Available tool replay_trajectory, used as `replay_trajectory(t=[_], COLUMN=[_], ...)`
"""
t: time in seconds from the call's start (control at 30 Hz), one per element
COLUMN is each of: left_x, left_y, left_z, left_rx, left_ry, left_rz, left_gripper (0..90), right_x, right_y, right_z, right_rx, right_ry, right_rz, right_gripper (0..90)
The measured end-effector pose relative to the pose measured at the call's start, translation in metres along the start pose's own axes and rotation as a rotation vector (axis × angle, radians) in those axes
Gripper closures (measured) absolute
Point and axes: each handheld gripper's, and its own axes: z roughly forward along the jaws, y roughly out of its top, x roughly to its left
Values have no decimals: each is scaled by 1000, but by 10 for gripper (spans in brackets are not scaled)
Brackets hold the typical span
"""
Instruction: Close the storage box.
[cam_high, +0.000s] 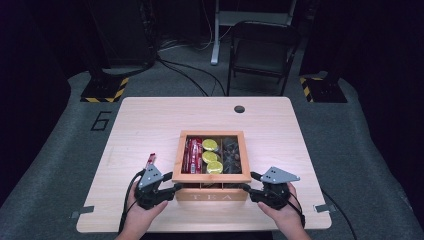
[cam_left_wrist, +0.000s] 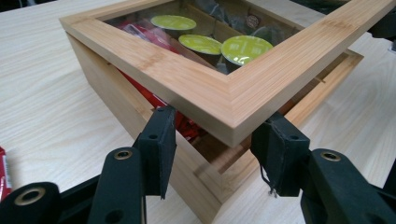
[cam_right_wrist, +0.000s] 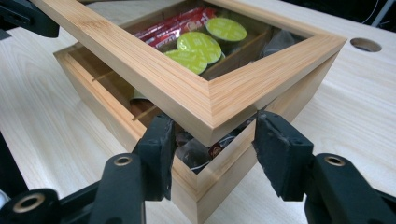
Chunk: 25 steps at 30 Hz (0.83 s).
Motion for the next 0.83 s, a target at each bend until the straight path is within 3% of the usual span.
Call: replay_trajectory(t=[0.17, 0.43, 0.57, 0.7, 0.73, 0.8, 0.83], left_x=[0, 0, -2, -3, -3, -3, -3], left_y=[-3, -5, -8, -10, -11, -14, -14], left_z=[2, 4, 7, 10, 11, 16, 16], left_rx=[14, 19, 49, 82, 112, 137, 137], left_ry=[-5, -7, -8, -12, -14, -10, -10], left_rz=[9, 4, 15, 22, 32, 11, 11], left_gripper=[484, 469, 436, 365, 335, 251, 234], right_x=[0, 0, 1, 2, 1, 2, 3], right_y=[-3, -5, -7, -10, -11, -13, -14], right_z=[3, 6, 10, 14, 16, 20, 23], right_rx=[15, 26, 52, 104, 117, 152, 186], right_ry=[6, 8, 22, 36, 39, 41, 32], right_rz=[-13, 9, 3, -4, -17, -18, -45], right_gripper=[460, 455, 431, 399, 385, 357, 329])
